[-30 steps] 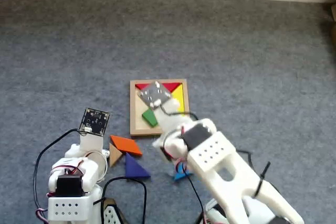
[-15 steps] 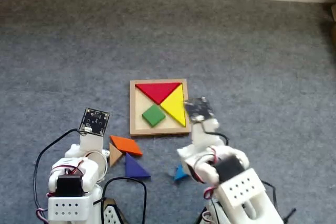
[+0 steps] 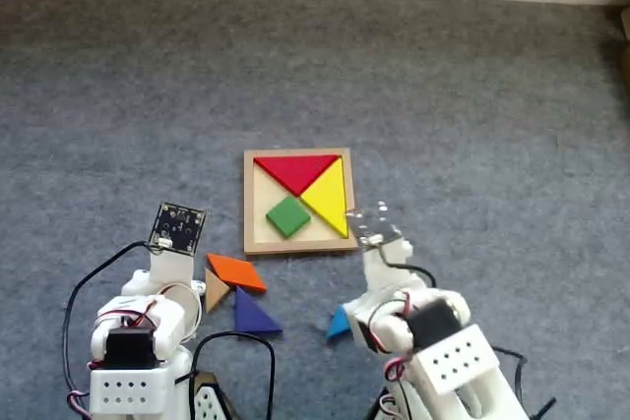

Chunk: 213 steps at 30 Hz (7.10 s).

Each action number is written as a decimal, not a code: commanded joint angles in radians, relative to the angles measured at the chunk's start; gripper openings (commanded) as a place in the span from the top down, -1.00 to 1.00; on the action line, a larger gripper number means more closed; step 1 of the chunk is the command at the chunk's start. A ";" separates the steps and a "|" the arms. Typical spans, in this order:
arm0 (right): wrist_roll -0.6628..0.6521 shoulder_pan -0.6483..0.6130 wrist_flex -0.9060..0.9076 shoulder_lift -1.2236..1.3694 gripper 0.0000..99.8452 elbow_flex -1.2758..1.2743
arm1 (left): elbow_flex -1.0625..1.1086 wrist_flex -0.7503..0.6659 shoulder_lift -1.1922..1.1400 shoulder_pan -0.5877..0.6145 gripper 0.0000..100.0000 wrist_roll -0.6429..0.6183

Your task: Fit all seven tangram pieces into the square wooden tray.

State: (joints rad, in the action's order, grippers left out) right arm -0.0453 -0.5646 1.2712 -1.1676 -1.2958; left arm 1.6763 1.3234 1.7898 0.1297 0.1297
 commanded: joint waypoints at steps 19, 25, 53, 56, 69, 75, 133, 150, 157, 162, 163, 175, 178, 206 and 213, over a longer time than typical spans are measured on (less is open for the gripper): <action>-0.657 -0.206 0.007 0.435 0.47 0.262 | 0.019 0.003 0.024 0.007 0.99 -0.003; -0.842 -0.208 0.008 0.498 0.47 0.263 | 0.019 0.003 0.024 0.007 0.99 -0.003; -0.967 -0.223 -0.263 0.512 0.48 0.088 | 0.019 0.003 0.024 0.007 0.99 -0.003; -0.967 -0.249 -0.262 0.512 0.48 0.074 | 0.019 0.003 0.024 0.007 0.99 -0.003; -0.961 -0.262 -0.263 0.510 0.66 0.022 | 0.019 0.003 0.024 0.007 0.99 -0.003; -0.959 -0.260 -0.259 0.501 0.66 0.024 | 0.019 0.003 0.024 0.007 0.99 -0.003; -0.661 -0.099 -0.547 0.499 0.49 0.047 | 0.019 0.003 0.024 0.007 0.99 -0.003; -0.017 -0.097 -0.358 0.510 0.49 0.246 | 0.019 0.003 0.024 0.007 0.99 -0.003; 0.288 -0.097 -0.291 0.510 0.49 0.305 | 0.019 0.003 0.024 0.007 0.99 -0.003; 0.299 -0.097 -0.292 0.510 0.49 0.315 | 0.019 0.003 0.024 0.007 0.99 -0.003; 0.299 -0.097 -0.289 0.512 0.49 0.312 | 0.019 0.003 0.024 0.007 0.99 -0.003; 0.545 -0.180 -0.292 0.524 0.49 0.318 | 0.019 0.003 0.024 0.007 0.99 -0.003; 0.589 -0.185 -0.295 0.618 0.49 0.337 | 0.019 0.003 0.024 0.007 0.99 -0.003; 0.683 -0.114 -0.300 1.021 0.62 0.504 | 0.019 0.003 0.024 0.007 0.99 -0.003; 0.674 -0.113 -0.289 1.018 0.86 0.509 | 0.019 0.003 0.024 0.007 0.99 -0.003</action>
State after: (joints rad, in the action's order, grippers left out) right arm 0.6268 -0.6736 0.9858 -0.1473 -0.8278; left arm 1.6763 1.3234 1.7898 0.1297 0.1297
